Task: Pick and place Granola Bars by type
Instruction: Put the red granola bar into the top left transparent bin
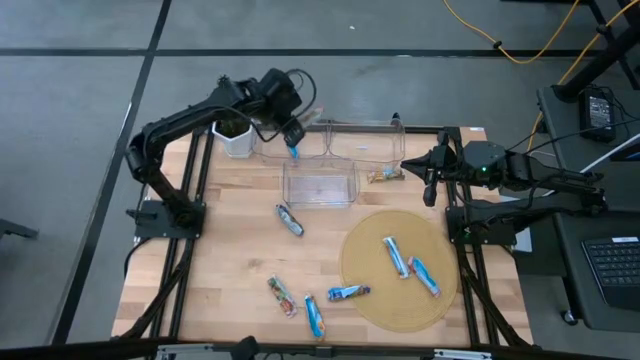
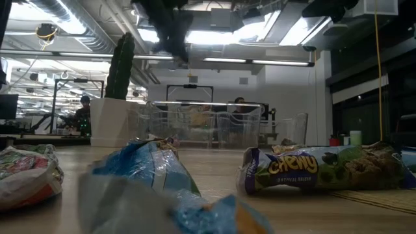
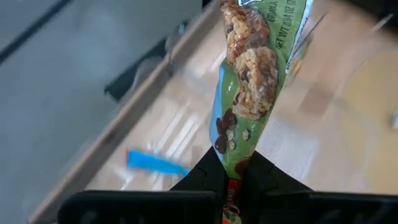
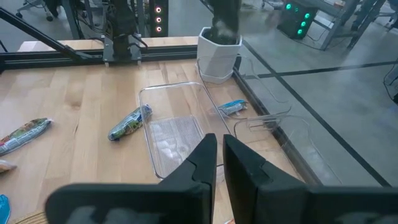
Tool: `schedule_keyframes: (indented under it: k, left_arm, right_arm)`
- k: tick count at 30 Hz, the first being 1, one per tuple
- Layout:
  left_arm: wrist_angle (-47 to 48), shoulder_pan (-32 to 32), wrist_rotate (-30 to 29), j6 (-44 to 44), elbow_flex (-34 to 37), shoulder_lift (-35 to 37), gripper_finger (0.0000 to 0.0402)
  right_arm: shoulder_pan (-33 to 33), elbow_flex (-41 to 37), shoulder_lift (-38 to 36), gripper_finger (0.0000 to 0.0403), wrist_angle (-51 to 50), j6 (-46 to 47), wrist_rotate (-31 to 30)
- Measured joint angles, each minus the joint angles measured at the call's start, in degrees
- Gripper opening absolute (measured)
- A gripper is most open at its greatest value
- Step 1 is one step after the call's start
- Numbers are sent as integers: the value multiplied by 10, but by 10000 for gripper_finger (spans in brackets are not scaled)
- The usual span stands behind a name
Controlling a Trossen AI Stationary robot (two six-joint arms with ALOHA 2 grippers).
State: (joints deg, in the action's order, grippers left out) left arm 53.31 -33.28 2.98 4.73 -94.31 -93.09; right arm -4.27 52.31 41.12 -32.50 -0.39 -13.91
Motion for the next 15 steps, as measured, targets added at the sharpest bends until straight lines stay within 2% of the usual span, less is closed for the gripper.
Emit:
schedule_keyframes:
  k: [7,11,15]
  left_arm:
    - [-22,0,-34,1,59,-7,8]
    - [-57,-3,-67,1,77,-7,8]
    - [-99,-11,-74,1,108,-18,8]
  right_arm:
    - [0,0,0,32,0,0,0]
    - [0,0,0,32,0,0,0]
    - [0,0,0,32,0,-1,0]
